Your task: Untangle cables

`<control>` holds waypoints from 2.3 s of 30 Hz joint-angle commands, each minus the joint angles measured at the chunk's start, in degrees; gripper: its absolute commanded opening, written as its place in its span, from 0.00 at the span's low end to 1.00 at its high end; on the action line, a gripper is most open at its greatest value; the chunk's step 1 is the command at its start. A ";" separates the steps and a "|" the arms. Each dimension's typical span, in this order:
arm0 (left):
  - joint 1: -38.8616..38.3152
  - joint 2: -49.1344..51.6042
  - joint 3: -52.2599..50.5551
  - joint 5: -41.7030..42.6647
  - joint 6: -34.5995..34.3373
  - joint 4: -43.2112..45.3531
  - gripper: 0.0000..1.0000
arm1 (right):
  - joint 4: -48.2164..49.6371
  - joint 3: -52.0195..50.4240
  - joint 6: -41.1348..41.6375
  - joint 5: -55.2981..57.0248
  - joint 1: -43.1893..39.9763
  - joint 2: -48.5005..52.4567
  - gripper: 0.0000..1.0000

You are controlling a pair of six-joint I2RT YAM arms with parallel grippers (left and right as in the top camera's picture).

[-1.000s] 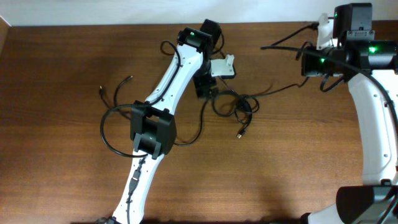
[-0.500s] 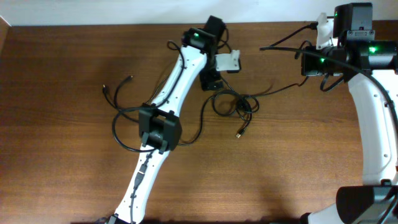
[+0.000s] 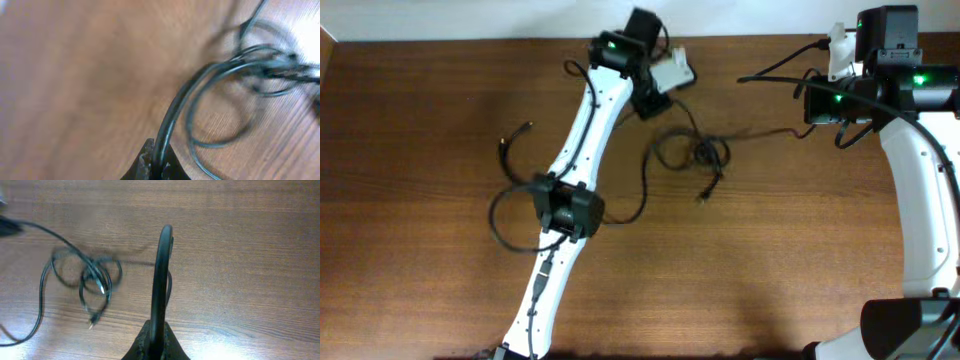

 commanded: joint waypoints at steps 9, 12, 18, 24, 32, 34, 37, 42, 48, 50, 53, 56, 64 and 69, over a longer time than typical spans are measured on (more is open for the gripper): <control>28.44 -53.51 4.15 -21.22 -30.36 -12.76 0.00 | 1.53 0.13 10.10 -6.40 -23.91 0.09 0.04; 35.01 -54.75 0.52 -17.64 -30.36 -12.74 0.00 | 2.12 0.13 12.83 -12.57 -45.29 0.09 0.04; 35.71 -54.75 -5.88 -15.96 -30.14 -11.28 0.00 | 3.69 -0.81 12.59 -21.92 -49.70 0.42 0.04; 35.67 -54.73 -5.88 -11.28 -30.05 -11.30 0.00 | 6.34 -7.72 1.88 -3.15 1.03 0.42 0.04; 15.74 -45.29 -14.47 -7.15 -29.77 -9.57 0.00 | 23.87 -27.10 1.88 10.93 24.79 -0.07 0.04; 8.96 -40.92 -17.09 -7.48 -29.75 -7.02 0.00 | 23.30 -22.25 1.70 17.27 24.68 -0.15 0.04; 3.21 -34.58 -17.55 -9.79 -29.75 -5.07 0.00 | 17.00 -9.53 1.95 17.53 18.29 -0.15 0.04; -1.62 -24.37 -17.55 -9.14 -29.77 -3.56 0.00 | 10.67 -0.61 0.66 13.33 5.25 -0.13 0.04; -4.98 -18.64 -15.39 -12.22 -29.75 2.82 0.99 | 8.98 -0.61 0.42 6.64 2.75 -0.15 0.99; -4.00 -21.27 -9.94 -13.97 -30.42 2.14 0.99 | 9.01 -0.61 0.42 2.97 2.75 -0.13 0.99; -0.98 -28.79 -3.02 -28.06 -35.54 0.11 0.99 | 8.96 -0.61 0.42 -1.07 2.95 -0.11 0.99; 5.25 -31.15 -3.41 -45.35 -40.96 -11.04 0.99 | 8.59 -0.72 -0.74 -1.60 5.84 0.31 0.99; 14.14 -31.04 -3.61 -35.06 -42.34 -12.13 0.99 | 12.26 -9.42 -3.02 -4.66 24.57 13.11 0.97; 14.14 -31.04 -3.61 -29.88 -41.75 -12.76 0.99 | 20.96 -9.53 -19.06 -0.20 33.18 21.49 0.97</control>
